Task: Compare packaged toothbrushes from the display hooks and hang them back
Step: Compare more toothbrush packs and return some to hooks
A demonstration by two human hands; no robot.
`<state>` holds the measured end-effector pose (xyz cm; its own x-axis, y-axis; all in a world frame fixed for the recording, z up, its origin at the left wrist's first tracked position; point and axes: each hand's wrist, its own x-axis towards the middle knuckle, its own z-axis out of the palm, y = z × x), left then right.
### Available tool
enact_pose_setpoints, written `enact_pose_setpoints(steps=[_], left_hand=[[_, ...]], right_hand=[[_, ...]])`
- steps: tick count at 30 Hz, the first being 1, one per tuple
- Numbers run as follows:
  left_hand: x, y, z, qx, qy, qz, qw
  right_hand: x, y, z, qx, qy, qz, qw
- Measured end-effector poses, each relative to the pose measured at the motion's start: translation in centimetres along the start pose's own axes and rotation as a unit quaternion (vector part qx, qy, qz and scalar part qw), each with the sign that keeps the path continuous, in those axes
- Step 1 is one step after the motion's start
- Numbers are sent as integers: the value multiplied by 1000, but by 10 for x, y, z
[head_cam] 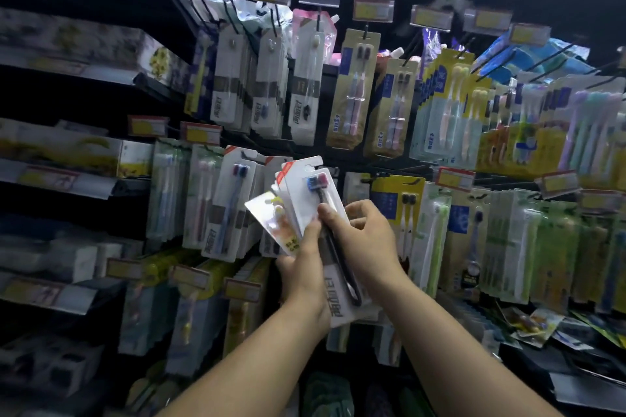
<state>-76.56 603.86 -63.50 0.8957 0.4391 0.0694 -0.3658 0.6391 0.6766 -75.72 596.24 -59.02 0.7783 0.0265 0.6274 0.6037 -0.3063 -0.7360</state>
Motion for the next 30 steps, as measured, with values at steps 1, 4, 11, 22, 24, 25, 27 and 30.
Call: enact_pose_setpoints(steps=[1, 4, 11, 22, 24, 25, 27, 30], left_hand=[[-1, 5, -2, -7, 3, -6, 1000], [-1, 16, -12, -21, -1, -26, 999], [2, 42, -37, -28, 2, 9, 1000], [22, 96, -57, 36, 13, 138, 990], [29, 108, -59, 49, -10, 176, 983], [32, 113, -60, 52, -16, 190, 980], [38, 120, -65, 61, -12, 201, 978], [51, 124, -76, 67, 4, 198, 978]], right_hand=[[1, -5, 4, -8, 1, -12, 1000], [3, -20, 15, -14, -3, -31, 999], [9, -37, 33, 29, -48, 13, 998], [43, -63, 45, 93, -54, 32, 994], [48, -65, 52, 109, -57, 42, 992], [49, -65, 55, 111, -61, 47, 991], [52, -64, 63, 106, -75, 52, 990], [54, -57, 75, 121, -101, 61, 986]])
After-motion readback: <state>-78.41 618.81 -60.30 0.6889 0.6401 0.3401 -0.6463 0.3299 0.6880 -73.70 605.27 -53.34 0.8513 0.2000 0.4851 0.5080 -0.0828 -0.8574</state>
